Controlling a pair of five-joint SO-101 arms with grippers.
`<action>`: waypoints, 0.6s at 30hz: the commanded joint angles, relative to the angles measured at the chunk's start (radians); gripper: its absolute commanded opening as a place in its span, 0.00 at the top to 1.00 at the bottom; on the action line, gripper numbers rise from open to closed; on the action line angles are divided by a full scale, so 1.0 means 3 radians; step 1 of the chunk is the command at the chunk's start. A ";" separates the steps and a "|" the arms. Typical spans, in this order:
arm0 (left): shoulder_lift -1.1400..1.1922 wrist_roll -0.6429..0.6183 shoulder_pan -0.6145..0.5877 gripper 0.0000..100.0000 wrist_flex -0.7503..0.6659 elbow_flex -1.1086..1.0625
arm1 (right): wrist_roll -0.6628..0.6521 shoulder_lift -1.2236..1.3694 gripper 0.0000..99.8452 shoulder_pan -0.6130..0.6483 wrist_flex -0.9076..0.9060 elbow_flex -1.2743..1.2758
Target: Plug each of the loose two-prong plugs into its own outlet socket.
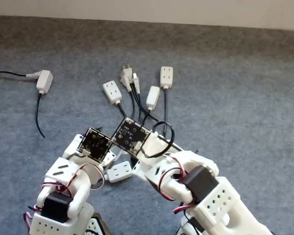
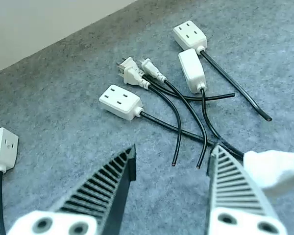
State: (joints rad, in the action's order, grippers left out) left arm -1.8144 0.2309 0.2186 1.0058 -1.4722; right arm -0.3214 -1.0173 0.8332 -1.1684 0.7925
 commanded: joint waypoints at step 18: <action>0.0309 -0.0767 -0.1235 0.75 -0.0266 0.0524 | -0.0281 0.0887 0.99 -0.0407 -0.0182 -0.0483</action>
State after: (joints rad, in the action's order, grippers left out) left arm -1.8067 0.0729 -0.1020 0.9521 -1.4016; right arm -0.3920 -0.8777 0.7319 -1.2236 0.7357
